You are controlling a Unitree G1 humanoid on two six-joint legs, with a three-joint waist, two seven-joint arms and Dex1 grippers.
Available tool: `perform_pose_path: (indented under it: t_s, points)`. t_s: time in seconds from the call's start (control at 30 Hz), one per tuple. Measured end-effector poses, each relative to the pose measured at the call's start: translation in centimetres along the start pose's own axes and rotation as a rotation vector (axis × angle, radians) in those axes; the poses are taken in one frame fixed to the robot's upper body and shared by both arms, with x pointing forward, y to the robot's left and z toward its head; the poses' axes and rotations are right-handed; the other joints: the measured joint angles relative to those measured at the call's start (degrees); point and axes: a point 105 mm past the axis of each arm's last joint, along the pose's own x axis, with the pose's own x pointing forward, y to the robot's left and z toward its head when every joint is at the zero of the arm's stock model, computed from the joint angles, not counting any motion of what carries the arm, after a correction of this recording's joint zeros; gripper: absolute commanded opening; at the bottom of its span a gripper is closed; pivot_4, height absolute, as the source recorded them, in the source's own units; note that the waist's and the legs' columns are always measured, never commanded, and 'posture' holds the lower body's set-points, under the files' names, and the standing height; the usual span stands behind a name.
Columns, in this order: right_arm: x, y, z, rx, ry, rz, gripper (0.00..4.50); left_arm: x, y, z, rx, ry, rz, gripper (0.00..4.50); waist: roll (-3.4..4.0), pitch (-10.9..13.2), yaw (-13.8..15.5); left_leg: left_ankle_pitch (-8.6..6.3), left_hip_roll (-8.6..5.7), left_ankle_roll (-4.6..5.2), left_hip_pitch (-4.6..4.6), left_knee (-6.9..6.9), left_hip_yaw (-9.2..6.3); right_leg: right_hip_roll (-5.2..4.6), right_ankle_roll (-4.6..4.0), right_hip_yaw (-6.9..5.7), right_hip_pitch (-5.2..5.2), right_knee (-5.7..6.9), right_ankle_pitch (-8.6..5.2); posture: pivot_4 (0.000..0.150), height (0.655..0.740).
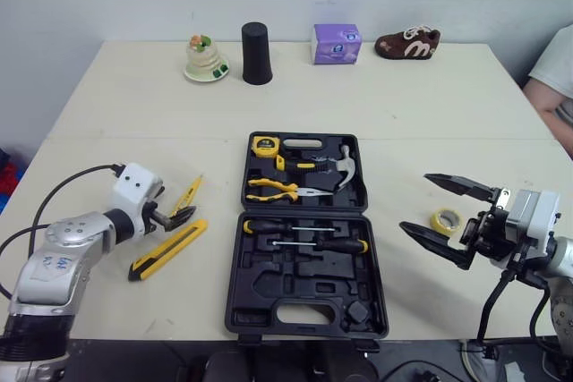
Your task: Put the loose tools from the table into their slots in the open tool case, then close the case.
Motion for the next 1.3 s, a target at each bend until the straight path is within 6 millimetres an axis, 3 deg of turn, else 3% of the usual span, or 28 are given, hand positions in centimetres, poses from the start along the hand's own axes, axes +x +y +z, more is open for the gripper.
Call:
perform_pose_path:
  t_s: [0.2,0.5,0.7,0.83,0.93,1.17,1.3]
  points:
    - [1.7,1.4,1.2,-0.020,-0.040,0.086,4.40,0.6,0.0,-0.5,-0.003,0.050,0.015,4.50,0.00,0.0,0.1,0.00,0.08,-0.01,0.02,0.33,-0.06,0.00,-0.01,-0.01,0.02,0.26,-0.01,0.150,0.7400]
    - [2.1,1.3,1.4,-0.013,-0.043,0.066,4.50,1.5,-0.4,-0.8,-0.050,0.063,-0.017,0.53,-0.02,0.0,0.1,0.04,0.06,0.17,0.12,0.54,-0.15,-0.06,-0.08,0.01,0.06,0.58,0.01,0.150,0.7400]
    - [1.9,1.5,1.3,-0.008,-0.031,0.059,4.50,1.6,0.0,0.4,-0.002,-0.051,-0.064,0.51,-0.10,0.0,0.3,0.07,0.10,0.14,0.00,0.53,-0.28,-0.03,-0.19,-0.10,-0.01,0.63,-0.01,0.150,0.7400]
    - [1.5,2.2,0.9,0.011,-0.005,0.078,4.50,0.1,-2.2,6.9,0.184,-0.307,-0.275,0.51,-0.26,0.1,1.2,0.04,0.04,0.04,-0.09,0.53,-0.28,-0.06,-0.21,-0.15,0.00,0.53,-0.03,0.150,0.7400]
    - [0.6,2.8,0.5,0.021,0.040,0.101,4.50,-2.0,-5.6,9.3,0.331,-0.374,-0.531,0.51,-0.26,0.1,1.2,-0.08,0.02,0.09,-0.08,0.53,-0.12,-0.04,-0.21,-0.06,0.04,0.39,-0.05,0.150,0.7400]
    - [-0.6,3.9,-0.5,0.075,0.112,0.150,4.50,-3.7,-13.5,10.6,0.512,-0.249,-0.984,0.51,-0.36,0.2,1.2,-0.09,-0.18,0.11,-0.04,0.62,-0.07,0.19,-0.09,0.06,0.07,0.36,-0.01,0.150,0.7400]
    - [-1.2,4.4,-0.7,0.097,0.153,0.173,4.50,-2.5,-16.0,7.9,0.621,-0.031,-1.070,0.51,-0.37,0.2,0.9,-0.05,-0.13,0.05,0.04,0.64,-0.06,0.35,-0.04,0.32,0.08,0.36,0.02,0.150,0.7400]
